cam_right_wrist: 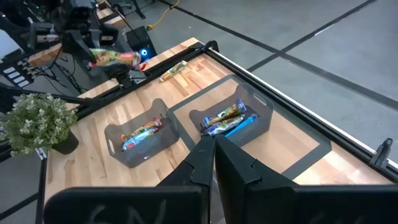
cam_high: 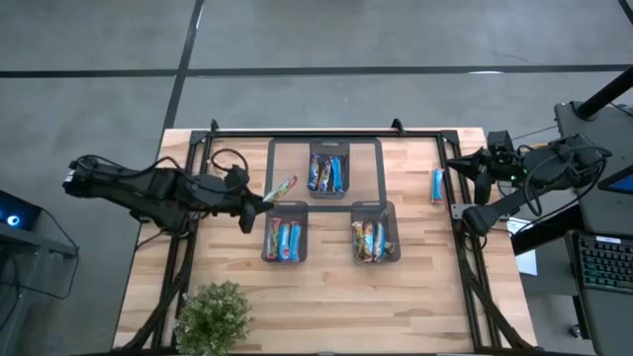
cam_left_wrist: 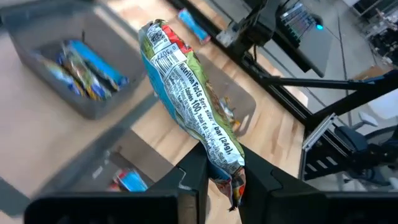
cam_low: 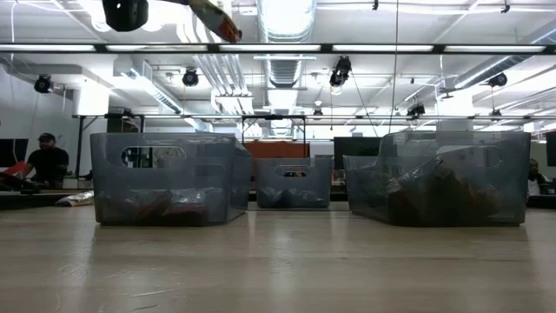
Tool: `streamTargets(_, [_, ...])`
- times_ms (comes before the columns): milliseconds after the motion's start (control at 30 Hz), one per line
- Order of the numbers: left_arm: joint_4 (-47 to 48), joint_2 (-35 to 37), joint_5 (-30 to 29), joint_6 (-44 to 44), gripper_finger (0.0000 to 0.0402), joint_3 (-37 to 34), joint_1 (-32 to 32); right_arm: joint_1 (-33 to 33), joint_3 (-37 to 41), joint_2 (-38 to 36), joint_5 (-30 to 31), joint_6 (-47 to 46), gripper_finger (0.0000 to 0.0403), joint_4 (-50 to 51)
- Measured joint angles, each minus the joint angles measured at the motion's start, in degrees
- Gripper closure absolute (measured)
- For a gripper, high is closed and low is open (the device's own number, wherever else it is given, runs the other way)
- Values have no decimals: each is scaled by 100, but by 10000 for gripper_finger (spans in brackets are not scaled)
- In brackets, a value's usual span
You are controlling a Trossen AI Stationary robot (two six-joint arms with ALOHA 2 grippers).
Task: Pick and place Granola Bars by type
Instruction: Put the red granola bar into the bottom left black bin
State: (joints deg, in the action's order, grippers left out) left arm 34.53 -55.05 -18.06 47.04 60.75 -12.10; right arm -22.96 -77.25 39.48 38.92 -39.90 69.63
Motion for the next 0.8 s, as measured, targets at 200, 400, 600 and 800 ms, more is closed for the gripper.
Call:
streamTargets(200, [3, -301, 0, 915, 358, -7, -270, 0, 0, 0, -83, 2, 394, 0])
streamTargets(400, [-3, -652, -37, 1727, 358, -7, -598, 0, 0, 67, -306, 118, 394, 0])
streamTargets(600, [86, -929, -372, 2300, 358, -7, -801, -1, 0, 373, -476, 132, 394, 0])
streamTargets(800, [153, -1147, -560, 2639, 358, -7, -805, 0, 0, 741, -503, 118, 394, -2])
